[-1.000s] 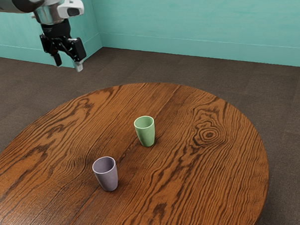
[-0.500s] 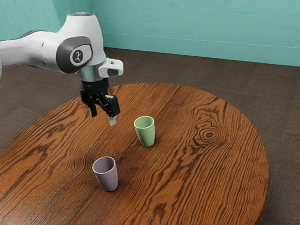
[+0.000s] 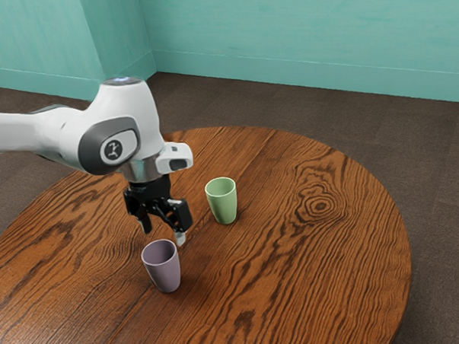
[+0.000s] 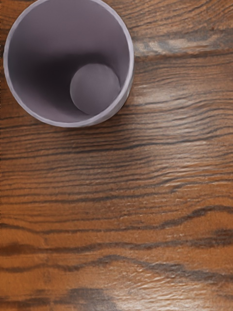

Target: Place the left cup onto the right cup

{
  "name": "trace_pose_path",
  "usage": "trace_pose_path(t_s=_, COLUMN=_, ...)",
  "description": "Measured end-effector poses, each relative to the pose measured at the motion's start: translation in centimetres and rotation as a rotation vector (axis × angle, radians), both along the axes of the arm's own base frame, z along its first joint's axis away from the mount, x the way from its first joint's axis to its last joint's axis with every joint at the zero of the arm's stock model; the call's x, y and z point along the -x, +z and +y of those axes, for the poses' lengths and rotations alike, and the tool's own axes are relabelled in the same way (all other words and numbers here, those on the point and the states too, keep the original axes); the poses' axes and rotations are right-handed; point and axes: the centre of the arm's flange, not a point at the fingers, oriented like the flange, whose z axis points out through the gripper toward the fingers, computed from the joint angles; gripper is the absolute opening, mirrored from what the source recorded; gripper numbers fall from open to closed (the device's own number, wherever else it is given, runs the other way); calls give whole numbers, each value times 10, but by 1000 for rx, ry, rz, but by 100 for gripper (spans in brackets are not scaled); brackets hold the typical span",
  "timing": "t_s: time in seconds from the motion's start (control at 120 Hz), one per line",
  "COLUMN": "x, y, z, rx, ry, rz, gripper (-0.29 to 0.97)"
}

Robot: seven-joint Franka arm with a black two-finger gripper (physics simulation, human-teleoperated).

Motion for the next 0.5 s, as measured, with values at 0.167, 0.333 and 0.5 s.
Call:
trace_pose_path(t_s=0.167, x=1, y=-6, z=-5, rx=-2, ry=52, rz=-25, gripper=63)
trace_pose_path(t_s=0.333, x=6, y=-17, z=-6, rx=-7, ry=97, rz=-23, gripper=62)
trace_pose_path(t_s=0.5, x=7, y=-23, z=-4, rx=-10, ry=135, rz=-21, gripper=61)
